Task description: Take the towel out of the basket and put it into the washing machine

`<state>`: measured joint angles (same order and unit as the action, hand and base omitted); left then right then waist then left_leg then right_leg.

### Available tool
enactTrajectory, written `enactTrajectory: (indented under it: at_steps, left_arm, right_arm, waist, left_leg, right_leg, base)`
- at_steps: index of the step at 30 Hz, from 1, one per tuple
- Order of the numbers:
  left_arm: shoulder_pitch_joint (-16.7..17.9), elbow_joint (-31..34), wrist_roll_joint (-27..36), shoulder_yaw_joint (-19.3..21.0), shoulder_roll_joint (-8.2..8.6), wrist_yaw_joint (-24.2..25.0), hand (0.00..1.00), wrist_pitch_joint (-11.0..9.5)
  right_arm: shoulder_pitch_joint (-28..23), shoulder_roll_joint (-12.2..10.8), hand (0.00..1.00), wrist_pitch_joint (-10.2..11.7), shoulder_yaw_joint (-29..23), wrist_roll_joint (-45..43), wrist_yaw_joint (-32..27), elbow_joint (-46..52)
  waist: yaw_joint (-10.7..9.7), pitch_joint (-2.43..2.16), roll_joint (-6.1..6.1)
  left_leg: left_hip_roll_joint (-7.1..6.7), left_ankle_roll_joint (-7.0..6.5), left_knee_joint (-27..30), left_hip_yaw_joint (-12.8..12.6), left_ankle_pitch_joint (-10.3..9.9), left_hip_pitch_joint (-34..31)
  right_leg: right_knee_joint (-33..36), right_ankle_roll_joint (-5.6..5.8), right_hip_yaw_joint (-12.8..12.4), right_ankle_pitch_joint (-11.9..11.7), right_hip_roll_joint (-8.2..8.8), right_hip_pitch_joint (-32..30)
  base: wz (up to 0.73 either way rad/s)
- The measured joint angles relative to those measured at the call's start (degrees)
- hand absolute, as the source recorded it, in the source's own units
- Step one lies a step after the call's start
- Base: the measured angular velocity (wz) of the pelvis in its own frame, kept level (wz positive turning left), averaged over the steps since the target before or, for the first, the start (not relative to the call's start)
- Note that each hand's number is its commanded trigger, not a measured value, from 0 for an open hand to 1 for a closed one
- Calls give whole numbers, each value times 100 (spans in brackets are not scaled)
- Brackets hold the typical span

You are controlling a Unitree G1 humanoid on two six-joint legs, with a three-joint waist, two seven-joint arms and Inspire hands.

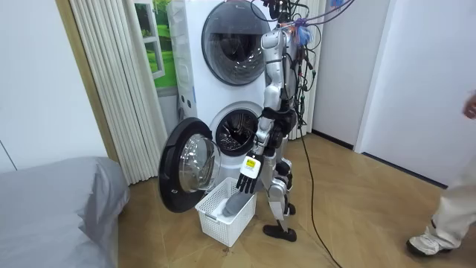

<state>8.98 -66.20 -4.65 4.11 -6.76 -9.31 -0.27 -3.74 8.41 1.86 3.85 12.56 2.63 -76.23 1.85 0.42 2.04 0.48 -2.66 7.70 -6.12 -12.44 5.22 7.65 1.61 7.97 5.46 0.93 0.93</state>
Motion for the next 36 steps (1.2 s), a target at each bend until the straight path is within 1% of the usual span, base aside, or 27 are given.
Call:
enactTrajectory:
  at_steps: [5,8,9,12,14,17,18,20,21,22,23,24,25,27,28,29,30,31,32,34,36]
  left_arm:
    - [-35,9,2,-9,1,6,0,-2]
    - [-75,8,29,-161,-5,-18,0,-14]
    - [-101,7,29,-218,-14,-32,0,-22]
    - [-258,-34,-2,-235,-21,-60,0,-49]
    - [-374,-113,-8,-271,-15,-68,0,-114]
    - [-619,-273,-7,-499,-13,-84,0,-129]
    - [-673,-271,-8,-580,-8,-86,0,-127]
    - [-827,-274,-108,-682,-1,-87,0,-128]
    - [-950,-287,-195,-741,23,-87,0,-128]
    - [-1107,-309,-246,-857,60,-87,0,-130]
    - [-1175,-318,-249,-905,76,-87,0,-135]
    - [-1304,-398,-264,-1023,98,-90,0,-154]
    - [-1506,-499,-307,-1141,120,-99,0,-158]
    - [-1715,-606,-514,-1237,189,-131,0,-161]
    - [-1852,-694,-625,-1262,255,-132,0,-168]
    - [-1923,-708,-664,-1273,282,-133,0,-168]
    - [-2100,-701,-845,-1281,311,-136,0,-185]
    - [-2211,-713,-1021,-1308,318,-143,0,-188]
    - [-2251,-728,-1092,-1324,323,-152,0,-188]
    - [-2486,-754,-1256,-1339,384,-213,0,-186]
    - [-2631,-783,-1385,-1346,408,-256,0,-186]
  right_arm:
    - [8,30,0,11,52,17,-1,16]
    - [31,82,0,17,166,34,-11,72]
    - [49,85,0,56,166,28,-20,89]
    - [135,94,0,74,171,-16,-67,109]
    - [218,109,0,75,170,-90,-76,78]
    - [420,116,0,60,237,-132,-111,9]
    - [509,114,0,57,301,-199,-131,-23]
    - [715,91,0,63,403,-301,-127,-78]
    - [877,62,0,68,464,-357,-120,-182]
    - [1035,29,0,64,557,-389,-121,-199]
    - [1102,5,0,64,603,-395,-122,-221]
    - [1224,-71,0,64,689,-403,-123,-286]
    - [1341,-155,0,69,806,-388,-122,-311]
    - [1536,-273,0,61,915,-352,-120,-391]
    - [1630,-306,0,58,941,-346,-120,-393]
    - [1672,-317,0,61,944,-346,-123,-391]
    - [1769,-341,0,72,943,-340,-127,-392]
    - [1858,-372,0,62,937,-338,-129,-396]
    - [1887,-380,0,63,937,-335,-129,-392]
    - [1981,-382,0,40,929,-259,-183,-384]
    - [2017,-384,0,0,932,-242,-256,-372]
  waist:
    - [6,-11,-37]
    - [8,-29,-67]
    - [7,-32,-81]
    - [-8,-33,-93]
    - [-3,-28,-101]
    - [-8,-1,-150]
    - [-5,-13,-163]
    - [-6,13,-203]
    - [-8,48,-241]
    - [-14,72,-262]
    - [-5,77,-270]
    - [-11,86,-273]
    - [-21,91,-268]
    - [-25,111,-256]
    - [-36,133,-259]
    - [-39,164,-248]
    - [-77,215,-235]
    - [-159,241,-222]
    - [-172,260,-218]
    - [-299,309,-200]
    - [-354,344,-180]
  left_leg:
    - [3,5,11,-13,-2,-72]
    - [7,5,19,-37,-2,-168]
    - [12,4,34,-49,-1,-212]
    - [4,5,109,-33,-1,-404]
    - [6,6,162,-28,-1,-529]
    - [8,6,196,-28,1,-703]
    - [3,6,206,-31,1,-781]
    - [-1,7,266,-28,3,-943]
    - [1,7,328,-29,5,-1055]
    - [-2,6,382,-30,14,-1201]
    - [-5,5,402,-29,25,-1280]
    - [-16,5,399,-28,72,-1434]
    - [-17,8,398,-15,97,-1554]
    - [-16,14,425,-19,102,-1707]
    - [-15,13,488,-20,103,-1831]
    - [-15,13,523,-20,103,-1893]
    - [-8,13,579,-22,103,-2034]
    - [-16,8,616,-15,106,-2194]
    - [-14,5,636,-16,108,-2271]
    - [-15,5,880,-14,108,-2679]
    - [-25,5,997,-16,107,-2905]
  right_leg:
    - [3,-10,3,-6,-2,-68]
    - [8,-21,-1,-13,0,-170]
    - [8,-27,4,-17,0,-214]
    - [9,-46,11,-30,3,-356]
    - [16,-59,14,-38,7,-465]
    - [21,-87,6,-58,10,-631]
    - [33,-91,2,-61,10,-712]
    - [62,-106,5,-73,15,-875]
    - [111,-110,2,-75,20,-995]
    - [133,-116,9,-79,31,-1123]
    - [155,-121,11,-82,38,-1209]
    - [221,-124,15,-84,58,-1393]
    - [224,-145,20,-97,61,-1504]
    - [263,-159,5,-107,61,-1672]
    - [331,-159,10,-107,69,-1799]
    - [350,-159,9,-107,78,-1854]
    - [417,-159,9,-107,90,-2006]
    - [462,-159,9,-107,99,-2167]
    - [516,-160,5,-107,105,-2261]
    - [772,-161,-4,-107,153,-2682]
    - [937,-162,-31,-106,181,-2942]
  base:
    - [-1]
    - [-6]
    - [0]
    - [1]
    - [0]
    - [-1]
    - [0]
    - [0]
    - [0]
    - [0]
    - [0]
    - [3]
    - [3]
    - [0]
    - [0]
    - [0]
    - [0]
    - [0]
    - [0]
    - [0]
    - [-8]
